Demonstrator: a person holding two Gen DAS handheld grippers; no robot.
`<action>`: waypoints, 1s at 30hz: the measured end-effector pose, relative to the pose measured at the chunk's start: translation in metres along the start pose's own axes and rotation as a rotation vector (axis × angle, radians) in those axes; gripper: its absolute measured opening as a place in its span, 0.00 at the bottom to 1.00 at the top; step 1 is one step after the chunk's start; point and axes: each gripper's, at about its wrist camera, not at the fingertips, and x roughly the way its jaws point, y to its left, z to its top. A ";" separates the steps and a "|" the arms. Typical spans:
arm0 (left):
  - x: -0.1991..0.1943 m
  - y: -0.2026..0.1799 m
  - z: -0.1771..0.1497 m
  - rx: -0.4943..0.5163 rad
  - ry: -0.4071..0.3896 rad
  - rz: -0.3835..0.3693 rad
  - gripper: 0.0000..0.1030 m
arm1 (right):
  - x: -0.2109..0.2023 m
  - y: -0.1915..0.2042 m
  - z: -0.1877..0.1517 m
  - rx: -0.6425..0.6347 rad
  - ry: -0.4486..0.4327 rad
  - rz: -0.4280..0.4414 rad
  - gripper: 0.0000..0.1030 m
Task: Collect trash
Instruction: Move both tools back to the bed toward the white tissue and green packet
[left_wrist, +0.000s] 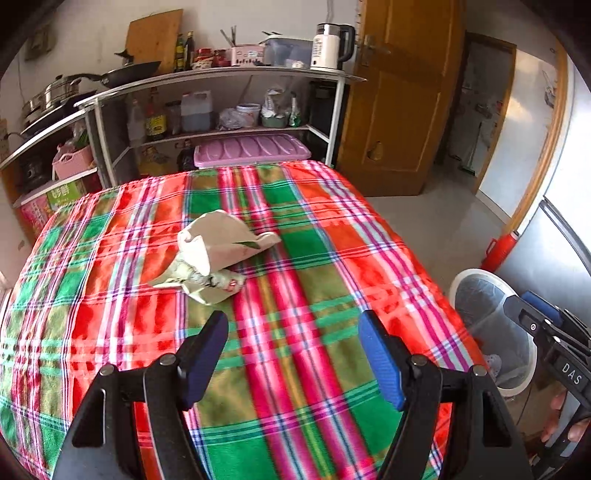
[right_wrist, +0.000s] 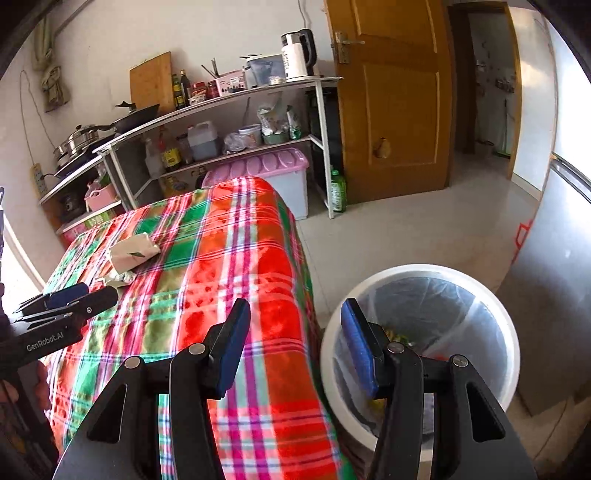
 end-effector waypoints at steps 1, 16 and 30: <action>0.002 0.010 0.000 -0.015 0.007 0.017 0.73 | 0.004 0.008 0.001 -0.010 0.003 0.012 0.51; 0.039 0.088 0.003 -0.132 0.084 0.082 0.76 | 0.056 0.089 0.017 -0.148 0.065 0.090 0.51; 0.074 0.092 0.016 -0.132 0.121 0.098 0.73 | 0.078 0.111 0.019 -0.178 0.096 0.088 0.51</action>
